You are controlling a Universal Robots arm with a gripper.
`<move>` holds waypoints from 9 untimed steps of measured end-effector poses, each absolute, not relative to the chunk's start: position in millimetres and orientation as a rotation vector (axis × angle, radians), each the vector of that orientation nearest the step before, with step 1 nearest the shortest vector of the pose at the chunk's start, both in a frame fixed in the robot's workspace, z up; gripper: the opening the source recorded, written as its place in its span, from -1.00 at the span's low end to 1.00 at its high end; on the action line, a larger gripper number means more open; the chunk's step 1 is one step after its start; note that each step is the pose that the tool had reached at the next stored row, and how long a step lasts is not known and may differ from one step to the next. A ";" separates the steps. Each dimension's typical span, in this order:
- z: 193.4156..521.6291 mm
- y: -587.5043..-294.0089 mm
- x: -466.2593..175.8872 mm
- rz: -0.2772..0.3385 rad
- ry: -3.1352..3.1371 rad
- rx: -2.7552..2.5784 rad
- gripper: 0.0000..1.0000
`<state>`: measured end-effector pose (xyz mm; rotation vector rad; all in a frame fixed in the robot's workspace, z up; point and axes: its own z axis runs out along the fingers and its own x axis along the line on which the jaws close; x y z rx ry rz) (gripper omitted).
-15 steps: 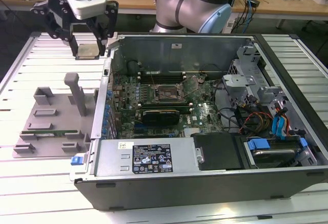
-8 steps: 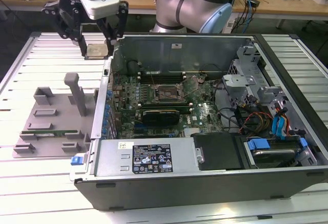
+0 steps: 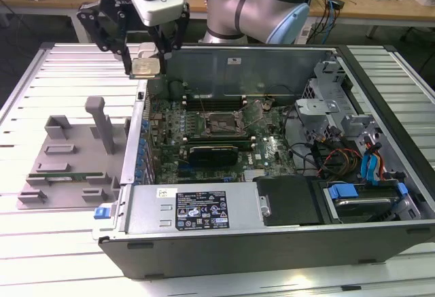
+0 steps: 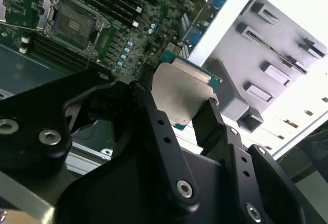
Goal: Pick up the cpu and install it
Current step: 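Pick up the cpu and move it towards the insertion slot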
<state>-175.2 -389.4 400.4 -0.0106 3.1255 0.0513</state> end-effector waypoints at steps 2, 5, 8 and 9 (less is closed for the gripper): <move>400.4 -389.4 -169.9 0.051 3.125 -0.010 0.09; 400.3 -389.4 -159.7 0.051 3.125 -0.011 0.09; 400.4 -389.4 -146.6 0.051 3.125 -0.010 0.09; 400.3 -389.4 -141.0 0.051 3.125 -0.011 0.09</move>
